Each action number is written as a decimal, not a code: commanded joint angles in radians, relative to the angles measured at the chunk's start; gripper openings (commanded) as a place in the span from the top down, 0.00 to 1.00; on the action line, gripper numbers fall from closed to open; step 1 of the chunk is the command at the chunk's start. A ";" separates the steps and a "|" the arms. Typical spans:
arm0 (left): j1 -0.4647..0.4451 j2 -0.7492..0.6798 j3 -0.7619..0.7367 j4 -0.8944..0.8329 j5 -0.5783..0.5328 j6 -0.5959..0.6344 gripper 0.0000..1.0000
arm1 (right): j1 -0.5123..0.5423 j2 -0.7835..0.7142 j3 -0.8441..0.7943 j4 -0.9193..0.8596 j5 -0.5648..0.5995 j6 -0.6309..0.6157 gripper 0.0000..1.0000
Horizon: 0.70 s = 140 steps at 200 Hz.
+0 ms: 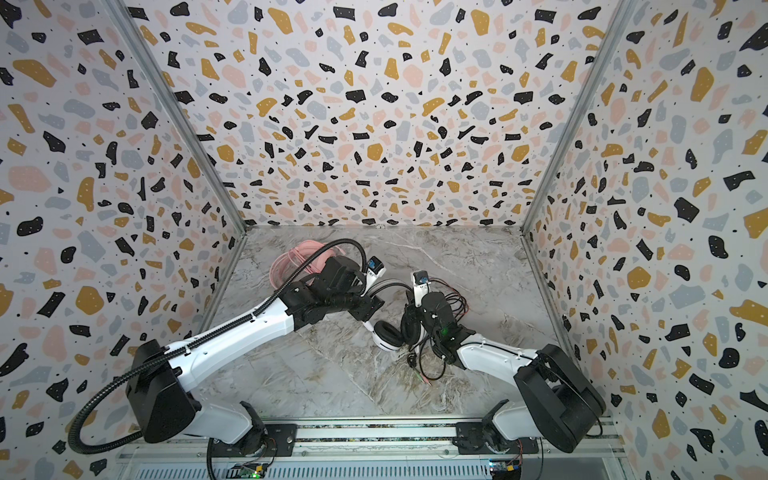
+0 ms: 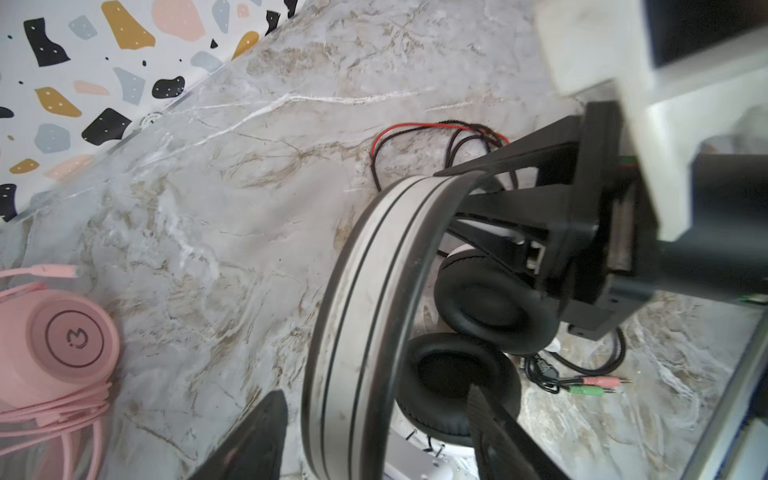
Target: Wrap the headphones
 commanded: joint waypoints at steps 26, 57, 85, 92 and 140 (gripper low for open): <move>-0.015 0.091 0.144 -0.051 -0.195 0.051 0.41 | 0.022 -0.047 0.003 0.076 -0.015 0.006 0.87; -0.032 0.150 0.185 -0.057 -0.256 0.066 0.44 | 0.049 -0.041 0.014 0.076 -0.018 -0.018 0.87; -0.055 0.200 0.216 -0.072 -0.303 0.083 0.44 | 0.073 -0.028 0.016 0.090 -0.013 -0.040 0.87; -0.060 0.212 0.221 -0.075 -0.315 0.090 0.45 | 0.077 -0.026 0.018 0.089 -0.012 -0.042 0.87; -0.066 0.230 0.226 -0.087 -0.369 0.104 0.63 | 0.084 -0.024 0.022 0.083 0.007 -0.053 0.87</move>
